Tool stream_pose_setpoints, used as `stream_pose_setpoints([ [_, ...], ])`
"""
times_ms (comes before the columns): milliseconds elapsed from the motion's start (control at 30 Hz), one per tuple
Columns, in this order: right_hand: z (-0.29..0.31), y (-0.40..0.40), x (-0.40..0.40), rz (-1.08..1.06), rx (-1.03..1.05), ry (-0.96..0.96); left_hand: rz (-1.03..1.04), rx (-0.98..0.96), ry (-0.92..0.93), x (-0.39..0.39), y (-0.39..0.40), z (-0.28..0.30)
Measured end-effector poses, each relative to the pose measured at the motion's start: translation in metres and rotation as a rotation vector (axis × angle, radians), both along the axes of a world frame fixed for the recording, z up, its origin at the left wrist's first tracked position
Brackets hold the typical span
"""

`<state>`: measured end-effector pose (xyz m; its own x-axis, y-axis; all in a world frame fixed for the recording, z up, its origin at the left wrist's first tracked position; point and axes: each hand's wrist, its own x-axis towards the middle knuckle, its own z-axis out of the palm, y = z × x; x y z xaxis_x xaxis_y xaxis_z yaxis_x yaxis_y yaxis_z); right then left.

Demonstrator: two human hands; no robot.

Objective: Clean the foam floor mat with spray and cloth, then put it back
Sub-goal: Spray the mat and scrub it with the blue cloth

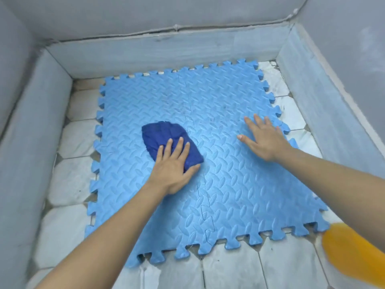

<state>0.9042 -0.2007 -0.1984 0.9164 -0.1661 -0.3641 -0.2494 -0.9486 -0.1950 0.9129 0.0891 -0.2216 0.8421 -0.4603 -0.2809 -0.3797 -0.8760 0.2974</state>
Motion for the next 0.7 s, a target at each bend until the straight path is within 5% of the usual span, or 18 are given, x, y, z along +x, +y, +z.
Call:
stream_pose_setpoints([
  [300,-0.058,0.01,0.033,0.081,-0.102,-0.268,0.338,0.102,-0.188,0.05,-0.017,-0.033],
  [533,-0.054,0.006,0.031,0.052,-0.088,-0.311,-0.255,0.026,-0.237,0.046,-0.057,-0.034],
  [700,-0.055,0.008,0.029,-0.004,-0.05,-0.355,0.265,0.046,-0.221,0.137,-0.015,-0.032],
])
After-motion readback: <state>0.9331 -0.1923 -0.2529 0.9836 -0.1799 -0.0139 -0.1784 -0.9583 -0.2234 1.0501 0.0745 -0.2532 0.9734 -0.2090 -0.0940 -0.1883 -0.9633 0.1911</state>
